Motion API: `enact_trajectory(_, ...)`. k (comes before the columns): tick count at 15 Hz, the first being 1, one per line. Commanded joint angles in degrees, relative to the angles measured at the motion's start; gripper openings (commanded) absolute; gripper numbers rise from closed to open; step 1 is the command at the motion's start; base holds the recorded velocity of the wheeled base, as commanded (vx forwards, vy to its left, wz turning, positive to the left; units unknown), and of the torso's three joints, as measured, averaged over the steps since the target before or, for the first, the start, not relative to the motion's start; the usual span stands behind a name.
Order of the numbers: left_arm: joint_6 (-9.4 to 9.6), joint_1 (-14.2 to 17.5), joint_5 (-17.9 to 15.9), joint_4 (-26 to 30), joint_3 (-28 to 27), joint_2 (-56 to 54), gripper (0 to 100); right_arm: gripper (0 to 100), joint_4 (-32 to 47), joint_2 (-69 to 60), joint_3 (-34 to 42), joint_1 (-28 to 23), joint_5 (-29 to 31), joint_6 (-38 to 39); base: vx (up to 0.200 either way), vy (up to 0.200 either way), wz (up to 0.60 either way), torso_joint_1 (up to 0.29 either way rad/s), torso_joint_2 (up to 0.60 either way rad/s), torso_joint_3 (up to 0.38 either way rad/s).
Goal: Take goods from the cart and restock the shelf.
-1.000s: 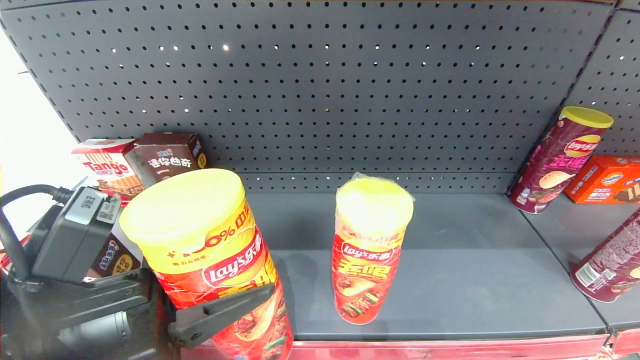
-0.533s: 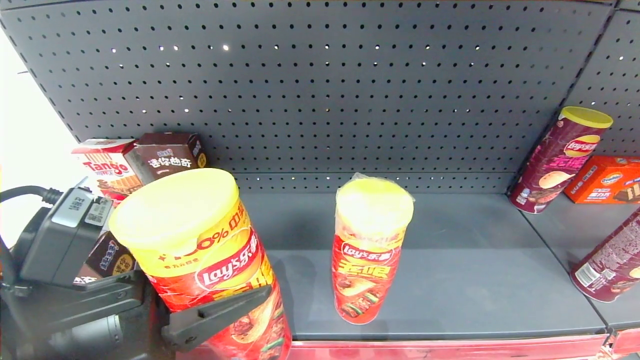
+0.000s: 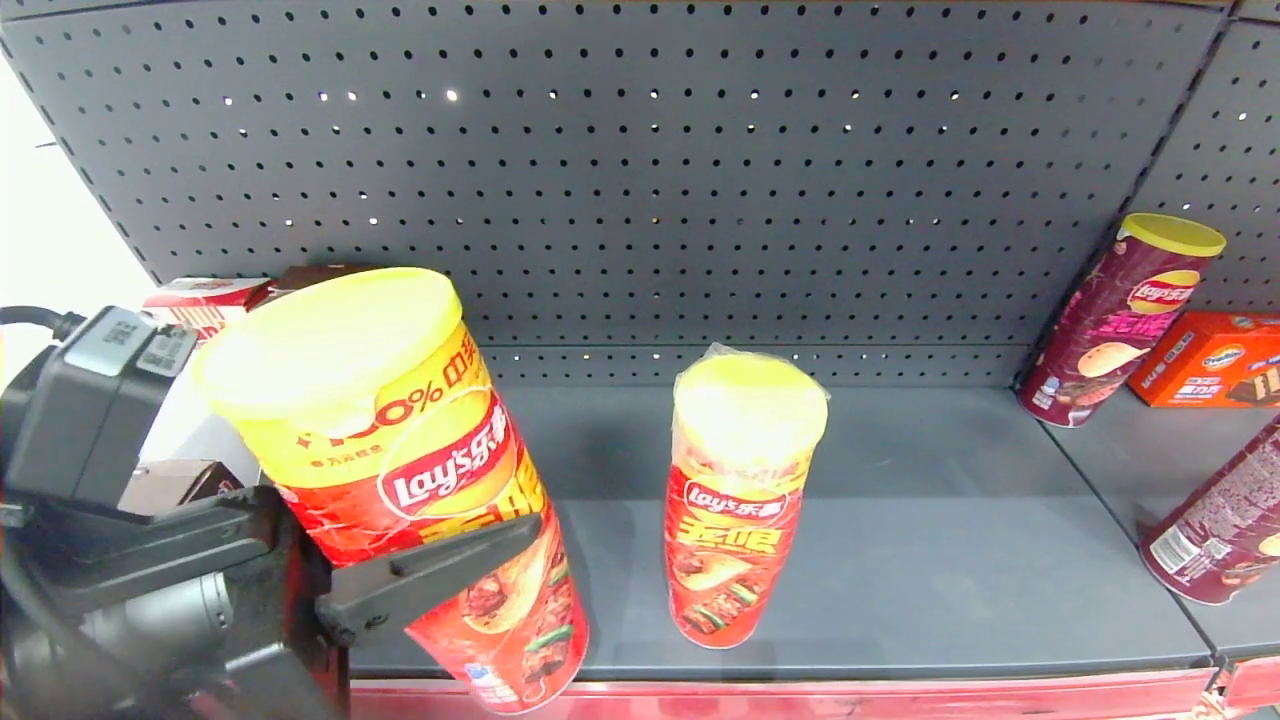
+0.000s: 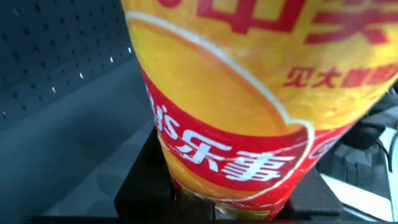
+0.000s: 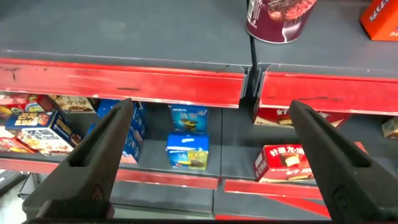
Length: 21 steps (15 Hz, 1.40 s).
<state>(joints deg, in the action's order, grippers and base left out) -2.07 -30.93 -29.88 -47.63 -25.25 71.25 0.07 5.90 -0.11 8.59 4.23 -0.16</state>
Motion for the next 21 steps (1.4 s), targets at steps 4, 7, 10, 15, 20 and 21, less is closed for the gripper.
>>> enact_trajectory(4, 0.40, 0.08, 0.00, 9.40, -11.58, 3.80, 0, 100, 0.01, 0.43, 0.02, 0.02, -0.01, -0.02, 0.000, 0.000, 0.00, 0.000, 0.00, 0.000)
enact_trajectory(7, 3.13, 1.92, 1.67, 15.55, -13.34, 3.54, 0, 100, 0.01, 0.43, 0.02, 0.02, -0.01, -0.02, 0.000, 0.000, 0.00, 0.000, 0.00, 0.000)
enact_trajectory(10, 4.80, 1.75, 5.71, 14.41, -14.39, 6.88, 0, 100, 0.01, 0.43, 0.02, 0.02, -0.01, -0.02, 0.000, 0.000, 0.00, 0.000, 0.00, 0.000)
enact_trajectory(15, 5.06, 2.19, 5.45, 12.38, -18.26, 10.92, 0, 100, 0.01, 0.43, 0.02, 0.02, -0.01, -0.02, 0.000, 0.000, 0.00, 0.000, 0.00, 0.000)
enact_trajectory(20, 7.79, 4.74, 5.45, 10.54, -27.05, 22.88, 0, 100, 0.01, 0.43, 0.02, 0.02, -0.01, -0.02, 0.000, 0.000, 0.00, 0.000, 0.00, 0.000)
enact_trajectory(21, 7.96, 4.74, 5.45, 10.54, -28.02, 23.76, 0, 100, 0.01, 0.43, 0.02, 0.02, -0.01, -0.02, 0.000, 0.000, 0.00, 0.000, 0.00, 0.000)
